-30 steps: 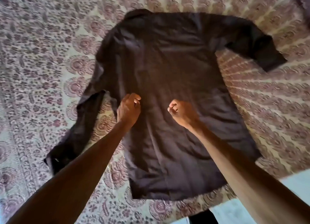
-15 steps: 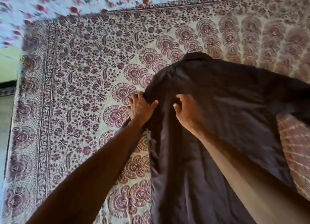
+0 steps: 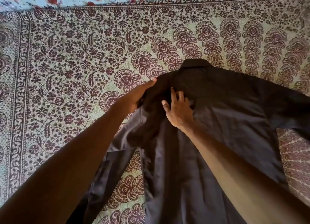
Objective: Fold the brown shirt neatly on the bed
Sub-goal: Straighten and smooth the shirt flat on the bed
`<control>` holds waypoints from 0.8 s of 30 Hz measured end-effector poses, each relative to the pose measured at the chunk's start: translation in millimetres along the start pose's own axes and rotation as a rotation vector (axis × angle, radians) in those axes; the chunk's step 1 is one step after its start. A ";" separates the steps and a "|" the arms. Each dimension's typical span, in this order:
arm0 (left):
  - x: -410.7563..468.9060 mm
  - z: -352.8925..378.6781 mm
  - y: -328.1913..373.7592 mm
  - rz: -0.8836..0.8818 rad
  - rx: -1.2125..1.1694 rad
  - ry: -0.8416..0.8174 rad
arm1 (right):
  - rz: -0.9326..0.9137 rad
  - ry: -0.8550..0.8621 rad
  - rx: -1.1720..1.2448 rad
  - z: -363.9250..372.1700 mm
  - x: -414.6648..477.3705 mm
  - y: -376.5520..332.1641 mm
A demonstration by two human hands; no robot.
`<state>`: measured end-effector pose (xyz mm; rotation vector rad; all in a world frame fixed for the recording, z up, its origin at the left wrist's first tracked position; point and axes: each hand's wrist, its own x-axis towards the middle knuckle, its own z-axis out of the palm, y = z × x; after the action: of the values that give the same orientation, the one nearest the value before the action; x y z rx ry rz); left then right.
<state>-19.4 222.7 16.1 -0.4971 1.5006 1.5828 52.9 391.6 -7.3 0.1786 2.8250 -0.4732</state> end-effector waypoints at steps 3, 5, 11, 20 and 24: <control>7.0 -3.4 8.0 0.147 0.289 0.161 | 0.039 -0.039 0.006 -0.5 8.2 -0.7; 12.7 -12.8 10.3 0.217 0.322 0.280 | 0.048 -0.081 0.038 -3.4 16.5 0.1; 5.8 -33.0 12.4 0.227 0.568 0.243 | 0.045 -0.183 -0.007 -7.7 35.3 -1.4; 7.7 -37.8 6.9 0.528 1.300 0.635 | 0.044 -0.276 -0.080 -10.0 43.4 -6.4; -13.9 -32.3 -24.0 0.436 0.996 0.763 | 0.060 -0.256 -0.098 -7.3 39.3 -9.0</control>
<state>-1.7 185.2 6.5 -0.1743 2.8608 0.7113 12.1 388.5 -9.1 0.1697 2.5771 -0.3180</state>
